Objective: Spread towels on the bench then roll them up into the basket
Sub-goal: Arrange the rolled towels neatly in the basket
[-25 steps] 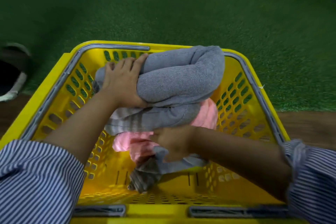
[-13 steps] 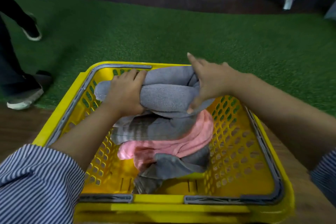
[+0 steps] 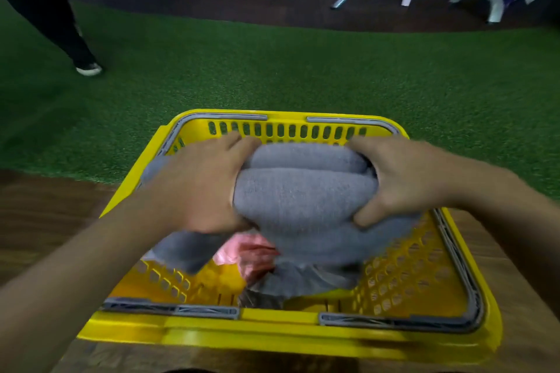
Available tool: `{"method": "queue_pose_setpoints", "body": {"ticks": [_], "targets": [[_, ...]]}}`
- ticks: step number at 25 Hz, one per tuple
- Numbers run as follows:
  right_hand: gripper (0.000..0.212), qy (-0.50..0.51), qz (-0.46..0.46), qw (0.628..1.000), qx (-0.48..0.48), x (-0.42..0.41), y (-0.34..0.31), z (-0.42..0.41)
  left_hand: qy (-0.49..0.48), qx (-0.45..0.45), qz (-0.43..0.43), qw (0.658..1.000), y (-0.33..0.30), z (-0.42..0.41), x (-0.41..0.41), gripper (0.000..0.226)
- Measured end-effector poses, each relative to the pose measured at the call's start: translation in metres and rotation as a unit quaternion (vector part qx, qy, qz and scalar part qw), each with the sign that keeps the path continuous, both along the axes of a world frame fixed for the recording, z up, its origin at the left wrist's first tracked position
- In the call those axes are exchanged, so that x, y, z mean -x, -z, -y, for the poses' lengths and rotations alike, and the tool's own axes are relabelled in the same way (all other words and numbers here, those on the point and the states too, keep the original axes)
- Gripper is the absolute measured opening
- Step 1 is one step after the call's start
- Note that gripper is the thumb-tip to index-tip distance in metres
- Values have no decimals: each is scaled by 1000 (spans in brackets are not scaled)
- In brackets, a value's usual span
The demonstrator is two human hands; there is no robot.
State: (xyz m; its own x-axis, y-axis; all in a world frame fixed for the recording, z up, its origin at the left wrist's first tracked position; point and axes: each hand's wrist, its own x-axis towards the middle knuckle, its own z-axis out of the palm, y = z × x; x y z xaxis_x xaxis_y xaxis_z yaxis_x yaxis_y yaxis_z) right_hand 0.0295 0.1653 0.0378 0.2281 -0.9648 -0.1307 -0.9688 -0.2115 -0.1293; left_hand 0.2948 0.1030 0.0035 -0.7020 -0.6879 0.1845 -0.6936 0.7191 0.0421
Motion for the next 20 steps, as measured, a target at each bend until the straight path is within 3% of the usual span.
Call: {"method": "queue_pose_setpoints", "body": {"ticks": [3,7,9,14,18,20], "targets": [[60,6,79,970,-230,1,38,-4,12,-170,90,981,28,-9,2,92],[57,34,70,903,-423,-6,122,6,27,-325,198,924,110,-4,15,95],[77,11,19,902,-432,-12,149,6,35,-344,229,910,139,0,22,103],[114,-21,-132,934,-332,-19,181,0,58,-365,362,856,156,17,15,136],[128,-24,-160,915,-369,-18,193,3,80,-294,403,863,158,10,24,134],[123,-23,-171,917,-359,-18,195,3,74,-264,414,868,164,6,30,130]]}}
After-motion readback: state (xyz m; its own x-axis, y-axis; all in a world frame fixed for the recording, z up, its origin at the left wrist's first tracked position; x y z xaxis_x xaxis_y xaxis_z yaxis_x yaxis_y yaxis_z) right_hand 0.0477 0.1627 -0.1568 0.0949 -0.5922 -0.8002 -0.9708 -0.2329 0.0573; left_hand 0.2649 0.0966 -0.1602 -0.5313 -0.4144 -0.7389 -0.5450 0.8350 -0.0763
